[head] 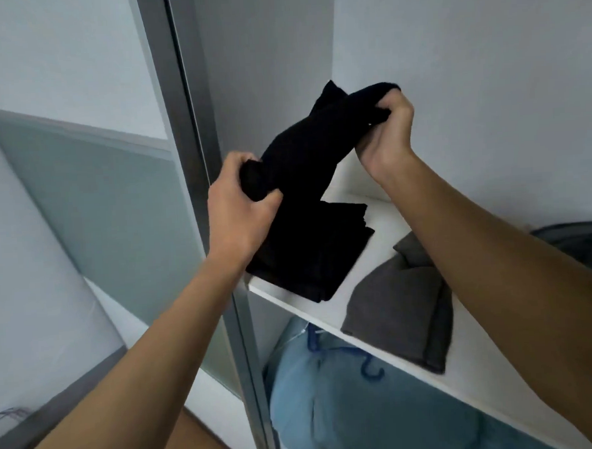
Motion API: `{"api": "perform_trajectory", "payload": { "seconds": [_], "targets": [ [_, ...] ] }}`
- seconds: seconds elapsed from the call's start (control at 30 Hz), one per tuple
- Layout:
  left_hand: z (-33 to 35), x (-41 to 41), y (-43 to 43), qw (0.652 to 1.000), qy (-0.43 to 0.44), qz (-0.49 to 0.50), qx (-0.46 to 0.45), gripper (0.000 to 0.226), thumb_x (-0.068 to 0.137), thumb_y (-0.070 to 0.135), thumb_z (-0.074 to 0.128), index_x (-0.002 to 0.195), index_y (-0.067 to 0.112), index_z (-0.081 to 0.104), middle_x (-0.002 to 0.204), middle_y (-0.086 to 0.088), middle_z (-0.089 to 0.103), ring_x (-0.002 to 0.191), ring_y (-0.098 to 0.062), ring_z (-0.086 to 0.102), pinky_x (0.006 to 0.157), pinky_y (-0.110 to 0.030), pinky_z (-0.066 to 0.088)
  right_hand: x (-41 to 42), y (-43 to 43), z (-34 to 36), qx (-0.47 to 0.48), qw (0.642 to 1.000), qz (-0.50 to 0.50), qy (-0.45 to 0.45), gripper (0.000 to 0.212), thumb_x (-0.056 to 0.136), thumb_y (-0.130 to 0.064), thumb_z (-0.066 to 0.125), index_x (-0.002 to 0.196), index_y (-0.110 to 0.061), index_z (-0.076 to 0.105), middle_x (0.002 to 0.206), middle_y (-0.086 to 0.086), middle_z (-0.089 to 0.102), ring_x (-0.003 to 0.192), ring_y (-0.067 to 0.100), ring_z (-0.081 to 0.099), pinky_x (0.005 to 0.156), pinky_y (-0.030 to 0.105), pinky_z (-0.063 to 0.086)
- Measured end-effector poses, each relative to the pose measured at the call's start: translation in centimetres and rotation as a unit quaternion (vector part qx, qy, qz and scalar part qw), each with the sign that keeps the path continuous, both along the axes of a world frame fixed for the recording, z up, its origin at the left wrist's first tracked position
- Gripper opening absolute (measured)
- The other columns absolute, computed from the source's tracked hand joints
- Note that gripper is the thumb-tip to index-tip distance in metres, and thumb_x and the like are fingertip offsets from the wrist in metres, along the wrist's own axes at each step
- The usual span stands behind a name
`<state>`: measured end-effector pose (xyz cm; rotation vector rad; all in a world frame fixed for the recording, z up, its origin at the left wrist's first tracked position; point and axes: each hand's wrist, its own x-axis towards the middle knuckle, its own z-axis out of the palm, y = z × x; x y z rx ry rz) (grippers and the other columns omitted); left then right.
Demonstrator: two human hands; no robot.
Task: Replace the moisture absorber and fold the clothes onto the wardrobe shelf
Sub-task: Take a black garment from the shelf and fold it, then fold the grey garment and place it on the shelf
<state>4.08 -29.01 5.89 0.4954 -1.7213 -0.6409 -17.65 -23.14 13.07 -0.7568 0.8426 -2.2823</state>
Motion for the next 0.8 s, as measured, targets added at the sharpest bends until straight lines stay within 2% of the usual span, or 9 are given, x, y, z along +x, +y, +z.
{"api": "perform_trajectory", "payload": {
  "seconds": [0.07, 0.13, 0.2, 0.27, 0.4, 0.47, 0.6, 0.7, 0.8],
  "targets": [
    [0.1, -2.1, -0.9, 0.994, -0.033, 0.069, -0.077, 0.038, 0.069, 0.020, 0.066, 0.104, 0.028, 0.053, 0.096, 0.027, 0.055, 0.090, 0.006, 0.054, 0.083, -0.007, 0.039, -3.6, -2.6, 0.0, 0.025, 0.999, 0.021, -0.012, 0.022, 0.084, 0.000, 0.034, 0.081, -0.006, 0.055, 0.088, 0.012, 0.056, 0.085, 0.028, 0.055, 0.079, 0.036, 0.050],
    [-1.3, -3.6, -1.9, 0.981, -0.146, 0.100, -0.080, 0.047, 0.073, 0.015, 0.069, 0.117, 0.022, 0.052, 0.115, 0.015, 0.056, 0.106, -0.006, 0.054, 0.093, -0.021, 0.042, -7.3, -4.4, -2.3, 0.165, 0.986, -0.015, 0.000, 0.038, 0.086, 0.012, 0.028, 0.105, 0.004, 0.060, 0.101, 0.017, 0.060, 0.093, 0.031, 0.059, 0.086, 0.041, 0.055],
    [-3.4, -4.5, -2.5, 0.942, -0.328, 0.077, -0.006, 0.046, 0.081, 0.026, 0.067, 0.124, 0.023, 0.052, 0.126, 0.005, 0.058, 0.114, -0.018, 0.056, 0.097, -0.038, 0.047, -10.2, -5.4, -6.0, 0.348, 0.932, -0.056, 0.088, 0.040, 0.089, 0.013, 0.034, 0.118, 0.005, 0.061, 0.109, 0.020, 0.063, 0.087, 0.026, 0.061, 0.085, 0.037, 0.056],
    [-5.3, -4.7, -2.7, 0.880, -0.466, 0.082, 0.050, 0.046, 0.085, 0.053, 0.054, 0.126, 0.033, 0.054, 0.129, 0.011, 0.061, 0.117, -0.019, 0.058, 0.096, -0.045, 0.048, -12.1, -6.3, -9.4, 0.469, 0.850, -0.061, 0.230, 0.027, 0.088, 0.002, 0.051, 0.107, 0.001, 0.070, 0.114, 0.019, 0.068, 0.085, 0.023, 0.062, 0.083, 0.034, 0.053],
    [-6.2, -6.3, -3.7, 0.878, -0.443, 0.177, -0.046, 0.062, 0.082, 0.070, 0.031, 0.122, 0.033, 0.061, 0.130, 0.011, 0.062, 0.120, -0.019, 0.056, 0.094, -0.041, 0.043, -11.2, -8.6, -11.0, 0.450, 0.752, -0.151, 0.457, 0.025, 0.087, -0.022, 0.049, 0.092, -0.010, 0.071, 0.103, 0.011, 0.070, 0.099, 0.033, 0.063, 0.085, 0.039, 0.052],
    [-6.3, -8.3, -4.4, 0.853, -0.488, 0.172, -0.067, 0.066, 0.085, 0.070, 0.033, 0.135, 0.034, 0.054, 0.148, 0.007, 0.048, 0.137, -0.021, 0.042, 0.103, -0.046, 0.034, -9.4, -10.0, -11.3, 0.403, 0.719, -0.072, 0.561, 0.033, 0.092, -0.031, 0.046, 0.115, -0.020, 0.068, 0.128, 0.006, 0.065, 0.119, 0.029, 0.057, 0.100, 0.042, 0.046],
    [-8.7, -10.8, -6.3, 0.804, -0.581, 0.118, 0.050, 0.071, 0.092, 0.073, 0.032, 0.154, 0.042, 0.019, 0.166, 0.009, 0.014, 0.153, -0.021, 0.006, 0.120, -0.053, 0.012, -8.5, -12.6, -14.3, 0.474, 0.554, 0.089, 0.678, 0.053, 0.102, -0.053, 0.029, 0.150, -0.034, 0.038, 0.161, -0.003, 0.032, 0.146, 0.026, 0.031, 0.115, 0.047, 0.026],
    [-9.4, -11.0, -7.7, 0.805, -0.573, 0.125, 0.084, 0.072, 0.092, 0.074, 0.028, 0.155, 0.044, 0.014, 0.167, 0.009, 0.010, 0.154, -0.022, 0.002, 0.122, -0.053, 0.008, -9.7, -13.7, -15.0, 0.459, 0.578, 0.090, 0.669, 0.051, 0.102, -0.052, 0.031, 0.148, -0.032, 0.043, 0.160, -0.001, 0.035, 0.146, 0.025, 0.031, 0.116, 0.045, 0.026],
    [-8.8, -11.1, -7.9, 0.800, -0.578, 0.136, 0.089, 0.071, 0.093, 0.070, 0.033, 0.155, 0.040, 0.017, 0.166, 0.006, 0.013, 0.153, -0.024, 0.004, 0.121, -0.054, 0.006, -10.3, -13.1, -14.4, 0.403, 0.669, 0.092, 0.618, 0.037, 0.102, -0.036, 0.048, 0.134, -0.022, 0.061, 0.144, 0.002, 0.055, 0.134, 0.019, 0.048, 0.104, 0.025, 0.033]
  ]
}}
